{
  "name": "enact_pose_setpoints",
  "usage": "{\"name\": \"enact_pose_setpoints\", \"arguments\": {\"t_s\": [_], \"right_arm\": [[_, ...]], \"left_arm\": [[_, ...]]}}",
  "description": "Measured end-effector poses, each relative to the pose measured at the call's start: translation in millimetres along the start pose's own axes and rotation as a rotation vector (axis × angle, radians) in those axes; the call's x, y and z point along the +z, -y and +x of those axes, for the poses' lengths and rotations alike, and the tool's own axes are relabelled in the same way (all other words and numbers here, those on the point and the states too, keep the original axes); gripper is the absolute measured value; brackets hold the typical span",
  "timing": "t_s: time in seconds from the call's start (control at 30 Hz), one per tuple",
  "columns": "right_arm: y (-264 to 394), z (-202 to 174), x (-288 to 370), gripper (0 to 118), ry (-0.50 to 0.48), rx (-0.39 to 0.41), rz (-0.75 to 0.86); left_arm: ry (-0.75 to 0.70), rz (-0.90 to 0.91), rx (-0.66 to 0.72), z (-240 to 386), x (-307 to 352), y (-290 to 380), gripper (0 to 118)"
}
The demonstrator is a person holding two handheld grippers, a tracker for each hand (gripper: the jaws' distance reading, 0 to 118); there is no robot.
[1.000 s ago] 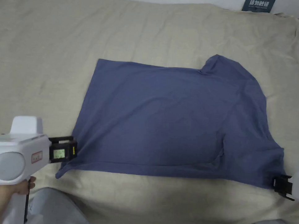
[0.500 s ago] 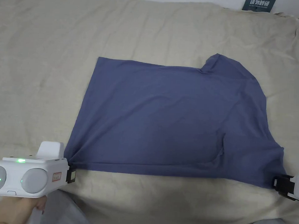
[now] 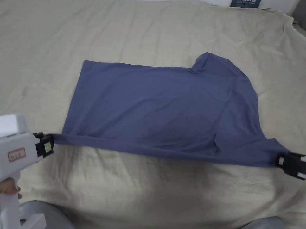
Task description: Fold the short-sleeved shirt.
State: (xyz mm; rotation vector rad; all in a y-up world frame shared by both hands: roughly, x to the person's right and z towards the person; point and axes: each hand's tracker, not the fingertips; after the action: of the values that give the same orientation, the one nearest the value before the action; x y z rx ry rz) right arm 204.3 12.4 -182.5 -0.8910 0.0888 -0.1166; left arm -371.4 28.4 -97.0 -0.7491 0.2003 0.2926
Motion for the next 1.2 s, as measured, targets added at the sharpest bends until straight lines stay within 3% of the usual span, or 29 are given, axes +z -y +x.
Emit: {"name": "enact_pose_setpoints", "arguments": {"t_s": [0.33,0.8,1.03,1.07,1.1,1.17,1.2], "right_arm": [[-86.3,-16.1,-37.7,8,0.034,-0.026,0.084],[-159.7,-42.6,-167.6,8,0.132,0.018,-0.071],[-160.8,-36.9,-204.7,9,0.134,-0.047,-0.109],[-160.4,-37.1,-205.9,13,0.126,-0.060,-0.099],[-160.3,-36.6,-206.9,24,0.123,-0.086,-0.090],[-162.2,-34.3,-202.6,82,0.128,-0.106,-0.083],[-164.1,-33.8,-199.3,98,0.147,-0.113,-0.084]], "left_arm": [[-0.009,0.033,-0.032,13.3,-49.9,-61.9,0],[-0.088,-0.104,-0.037,24.9,-178.9,-104.6,0],[-0.131,-0.150,-0.043,33.0,-218.1,-97.8,1],[-0.132,-0.150,-0.038,34.7,-217.1,-98.0,11],[-0.134,-0.148,-0.035,35.7,-216.7,-98.2,23],[-0.165,-0.114,-0.019,35.7,-212.4,-100.9,77],[-0.199,-0.092,-0.018,32.8,-209.3,-104.5,96]]}}
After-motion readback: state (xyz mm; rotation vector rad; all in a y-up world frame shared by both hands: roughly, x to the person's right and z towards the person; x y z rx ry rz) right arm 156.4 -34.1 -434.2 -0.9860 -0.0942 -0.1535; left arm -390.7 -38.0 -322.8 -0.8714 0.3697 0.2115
